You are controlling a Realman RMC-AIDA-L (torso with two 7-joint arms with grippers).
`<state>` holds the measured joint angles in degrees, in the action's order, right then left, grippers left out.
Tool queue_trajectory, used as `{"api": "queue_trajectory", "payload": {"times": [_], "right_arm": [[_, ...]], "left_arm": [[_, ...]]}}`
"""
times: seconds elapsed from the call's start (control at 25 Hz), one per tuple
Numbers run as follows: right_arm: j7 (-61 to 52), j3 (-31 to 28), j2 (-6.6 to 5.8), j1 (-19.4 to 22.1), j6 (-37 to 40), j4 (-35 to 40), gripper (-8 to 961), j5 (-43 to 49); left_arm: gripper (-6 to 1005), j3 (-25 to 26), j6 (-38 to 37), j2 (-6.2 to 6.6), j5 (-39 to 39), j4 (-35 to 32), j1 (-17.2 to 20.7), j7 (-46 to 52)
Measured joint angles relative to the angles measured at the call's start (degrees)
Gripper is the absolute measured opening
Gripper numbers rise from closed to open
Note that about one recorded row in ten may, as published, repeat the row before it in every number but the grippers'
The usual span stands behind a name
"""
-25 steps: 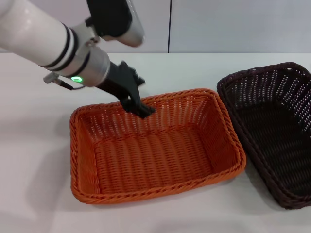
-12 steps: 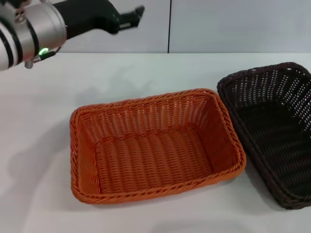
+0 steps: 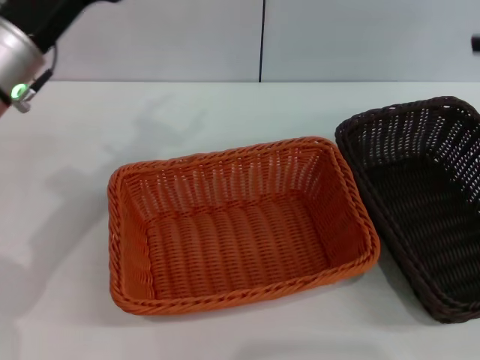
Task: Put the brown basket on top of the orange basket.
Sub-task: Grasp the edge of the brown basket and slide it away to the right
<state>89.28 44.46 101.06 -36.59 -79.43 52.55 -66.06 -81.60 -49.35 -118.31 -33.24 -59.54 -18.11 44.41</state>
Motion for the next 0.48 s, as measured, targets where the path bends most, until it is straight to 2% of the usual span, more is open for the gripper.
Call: {"api": "queue_trajectory", "payload": {"times": [0.12, 0.16, 0.2, 0.24, 0.32, 0.36, 0.48], "right_arm": [[-0.9, 0.3, -0.28, -0.9, -8.0, 3.2, 665, 6.8], [-1.1, 0.5, 0.04, -1.7, -12.5, 4.7, 665, 11.5], [-1.1, 0.5, 0.04, -1.7, -12.5, 4.7, 665, 11.5], [-1.2, 0.5, 0.40, -2.0, -14.1, 5.5, 665, 13.5], [-1.3, 0.9, 1.52, -2.4, -17.0, 7.2, 665, 17.6], [-1.3, 1.6, 2.61, -2.6, -19.8, 8.6, 665, 21.3], [-1.0, 2.7, 3.23, -2.7, -21.9, 9.0, 665, 23.8]], "left_arm": [[846, 0.3, -6.2, -0.01, 9.5, 6.8, -1.2, -7.3], [846, 0.3, -6.2, -0.01, 9.5, 6.8, -1.2, -7.3], [846, 0.3, -6.2, -0.01, 9.5, 6.8, -1.2, -7.3], [846, 0.6, -9.9, 0.02, 14.9, 11.3, -2.4, -10.8], [846, 0.9, -10.9, 0.02, 16.1, 12.4, -2.8, -11.8], [846, 1.2, -11.5, -0.01, 17.1, 13.4, -3.2, -13.4], [846, 1.3, -11.8, -0.08, 19.0, 14.4, -3.8, -15.4]]}}
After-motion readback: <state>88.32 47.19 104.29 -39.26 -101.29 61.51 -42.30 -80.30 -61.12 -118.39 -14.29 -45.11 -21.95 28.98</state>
